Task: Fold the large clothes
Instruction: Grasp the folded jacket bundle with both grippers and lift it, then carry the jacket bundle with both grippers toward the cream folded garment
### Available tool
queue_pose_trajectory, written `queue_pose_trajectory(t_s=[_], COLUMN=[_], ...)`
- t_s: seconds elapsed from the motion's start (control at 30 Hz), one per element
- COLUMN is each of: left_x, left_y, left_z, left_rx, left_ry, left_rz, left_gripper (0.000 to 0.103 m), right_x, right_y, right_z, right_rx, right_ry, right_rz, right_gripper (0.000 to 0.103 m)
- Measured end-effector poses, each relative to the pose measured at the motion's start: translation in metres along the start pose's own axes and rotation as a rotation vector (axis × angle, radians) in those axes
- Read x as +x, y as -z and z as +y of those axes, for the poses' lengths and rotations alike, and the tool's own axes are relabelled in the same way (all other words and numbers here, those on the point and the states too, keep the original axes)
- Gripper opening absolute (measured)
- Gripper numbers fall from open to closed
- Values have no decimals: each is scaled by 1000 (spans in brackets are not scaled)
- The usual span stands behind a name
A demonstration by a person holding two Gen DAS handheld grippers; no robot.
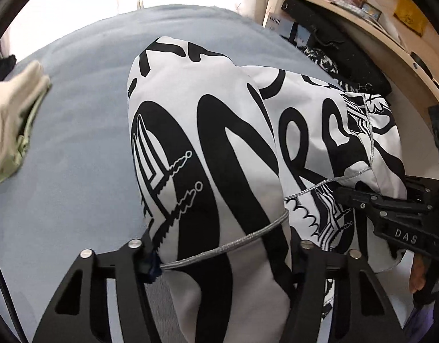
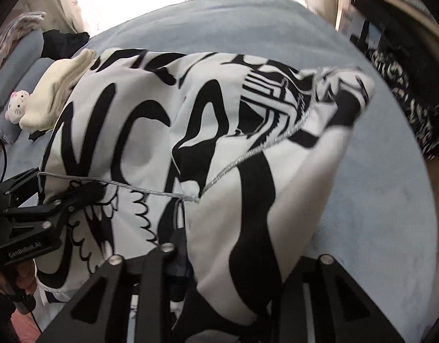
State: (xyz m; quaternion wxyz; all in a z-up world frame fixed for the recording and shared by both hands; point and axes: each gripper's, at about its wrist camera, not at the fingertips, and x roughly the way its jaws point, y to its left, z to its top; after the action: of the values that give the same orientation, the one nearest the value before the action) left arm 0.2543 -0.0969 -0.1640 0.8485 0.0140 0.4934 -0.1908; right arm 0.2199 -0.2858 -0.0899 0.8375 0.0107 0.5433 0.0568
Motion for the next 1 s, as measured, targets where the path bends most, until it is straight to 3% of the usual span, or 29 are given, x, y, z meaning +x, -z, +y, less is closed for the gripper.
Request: queue_pose_trajectory(t_s=[0.27, 0.5, 0.73, 0.93, 1.0], left_x=[-67, -107, -103, -61, -73], left_y=[23, 29, 25, 17, 20], left_z=[21, -20, -23, 22, 48], left_rx=[-13, -44, -104, -152, -167], left_ry=[2, -35, -79, -140, -162], left_rz=[-46, -84, -108, -131, -130], left_gripper=[55, 55, 55, 55, 55], right_x=[-47, -86, -111, -147, -150], right_y=[17, 25, 26, 61, 63], right_z=[36, 105, 195, 217, 220], right_rx=[-10, -91, -209, -289, -307], right_ry=[-28, -83, -166, -229, -249], right_rz=[-23, -52, -78, -97, -97], right_gripper=[25, 25, 25, 25, 25])
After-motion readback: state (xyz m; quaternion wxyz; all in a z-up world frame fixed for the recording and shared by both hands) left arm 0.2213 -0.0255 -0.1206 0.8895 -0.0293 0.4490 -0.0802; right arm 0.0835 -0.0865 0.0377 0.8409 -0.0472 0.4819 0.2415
